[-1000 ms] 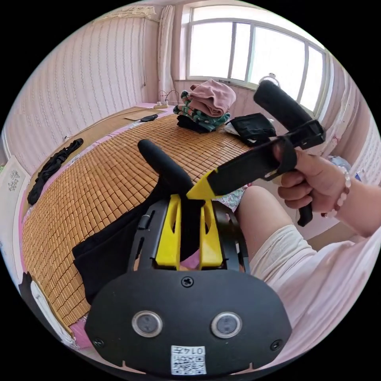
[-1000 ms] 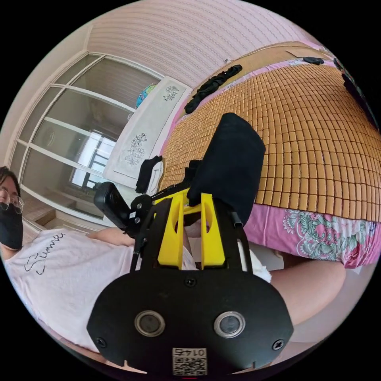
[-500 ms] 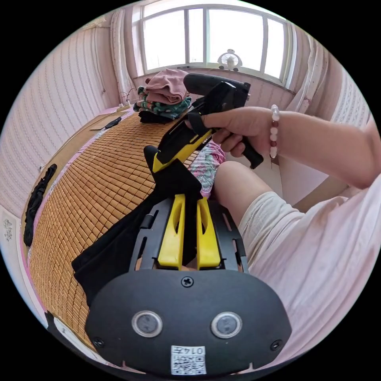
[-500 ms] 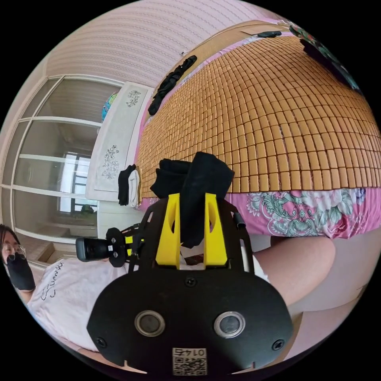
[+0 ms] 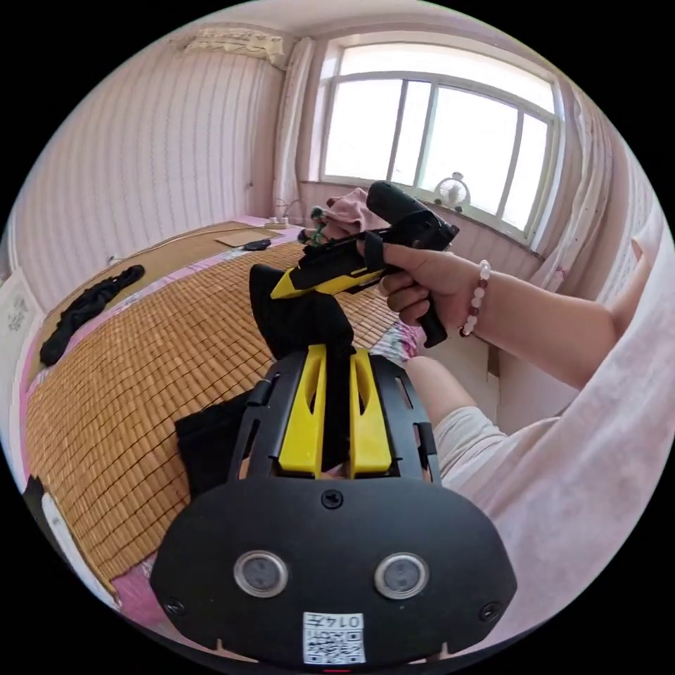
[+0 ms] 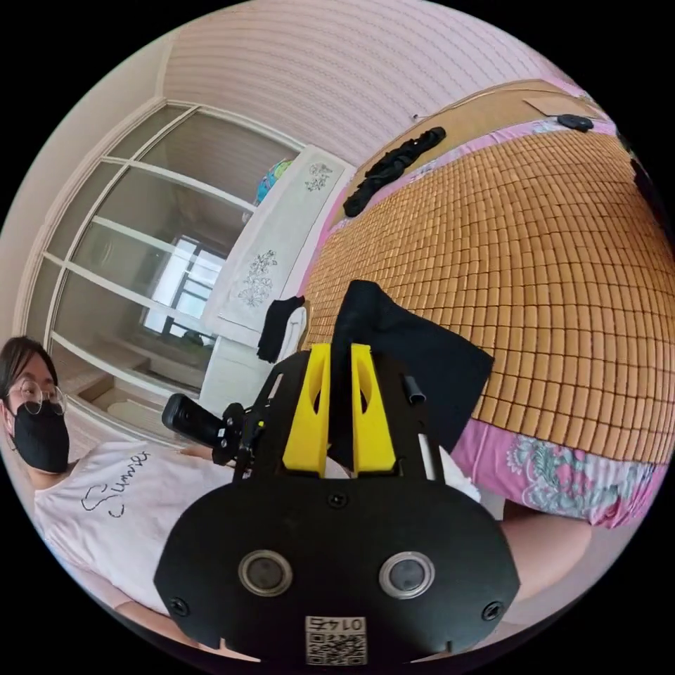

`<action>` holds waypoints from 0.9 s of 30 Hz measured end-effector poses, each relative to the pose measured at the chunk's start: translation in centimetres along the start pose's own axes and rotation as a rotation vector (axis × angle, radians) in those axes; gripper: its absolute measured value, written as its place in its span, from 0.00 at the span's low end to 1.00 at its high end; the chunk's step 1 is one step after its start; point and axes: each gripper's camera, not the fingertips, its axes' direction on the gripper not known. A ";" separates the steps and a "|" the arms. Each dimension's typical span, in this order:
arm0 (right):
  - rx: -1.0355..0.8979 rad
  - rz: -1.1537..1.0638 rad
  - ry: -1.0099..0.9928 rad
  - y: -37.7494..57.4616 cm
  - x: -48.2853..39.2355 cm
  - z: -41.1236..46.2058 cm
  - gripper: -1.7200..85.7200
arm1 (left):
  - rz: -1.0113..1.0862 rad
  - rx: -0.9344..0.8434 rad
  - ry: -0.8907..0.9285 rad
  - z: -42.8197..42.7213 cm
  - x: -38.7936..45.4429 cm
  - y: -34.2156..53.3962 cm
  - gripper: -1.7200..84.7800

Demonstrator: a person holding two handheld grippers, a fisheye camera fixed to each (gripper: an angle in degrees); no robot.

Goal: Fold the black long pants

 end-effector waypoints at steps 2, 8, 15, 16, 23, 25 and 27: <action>-0.110 -0.077 -0.118 -2.5 -0.6 6.3 0.13 | -0.126 -0.082 -0.201 -2.1 -2.8 2.8 0.13; -0.160 -0.039 0.001 -1.5 1.9 9.9 0.12 | -0.430 -0.263 -0.416 -5.1 -8.9 8.4 0.15; -0.331 0.059 0.311 4.6 5.0 11.4 0.10 | -0.522 -0.284 -0.262 -3.5 -12.7 8.7 0.15; -0.350 0.059 0.349 5.2 5.5 12.1 0.09 | -0.531 -0.297 -0.240 -2.8 -13.5 8.5 0.15; -0.167 -0.013 0.343 4.4 4.5 10.4 0.09 | -0.405 -0.353 -0.230 -0.6 -17.6 6.7 0.18; -0.062 -0.025 0.386 4.6 5.0 9.4 0.13 | -0.372 -0.354 -0.245 -0.8 -18.6 6.3 0.20; -0.028 0.038 0.397 4.7 6.5 9.4 0.20 | -0.386 -0.369 -0.265 -0.7 -19.8 6.5 0.24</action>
